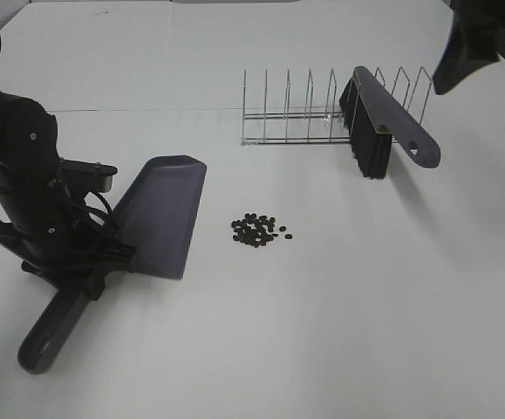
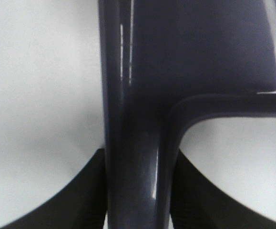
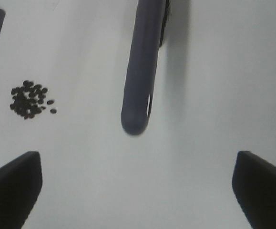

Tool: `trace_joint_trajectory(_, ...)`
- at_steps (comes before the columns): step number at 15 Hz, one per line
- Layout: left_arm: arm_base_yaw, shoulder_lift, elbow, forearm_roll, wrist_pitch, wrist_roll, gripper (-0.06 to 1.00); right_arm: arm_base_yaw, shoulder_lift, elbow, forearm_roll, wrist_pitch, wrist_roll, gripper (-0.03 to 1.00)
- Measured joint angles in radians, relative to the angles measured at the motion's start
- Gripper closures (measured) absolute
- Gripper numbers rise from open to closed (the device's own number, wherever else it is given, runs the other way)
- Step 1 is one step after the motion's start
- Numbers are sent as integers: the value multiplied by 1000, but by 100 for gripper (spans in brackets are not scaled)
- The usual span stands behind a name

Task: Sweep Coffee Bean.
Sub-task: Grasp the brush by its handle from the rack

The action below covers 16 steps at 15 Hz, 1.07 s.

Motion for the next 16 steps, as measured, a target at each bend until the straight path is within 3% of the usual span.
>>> trace_joint_trajectory(1,0,0,-2,-5,10,0,63,0,110,-106,0,15,-1,1)
trace_joint_trajectory(2,0,0,-1,-13,27,0,63,0,311,-307,0,73,-6,1)
trace_joint_trajectory(7,0,0,-1,-19,43,-1,63,0,690,-673,-1,176,-9,1)
trace_joint_trajectory(12,0,0,-1,-19,43,-1,63,0,941,-942,-1,223,-25,1)
trace_joint_trajectory(16,0,0,-1,-19,41,0,63,0,968,-992,-1,202,-32,1)
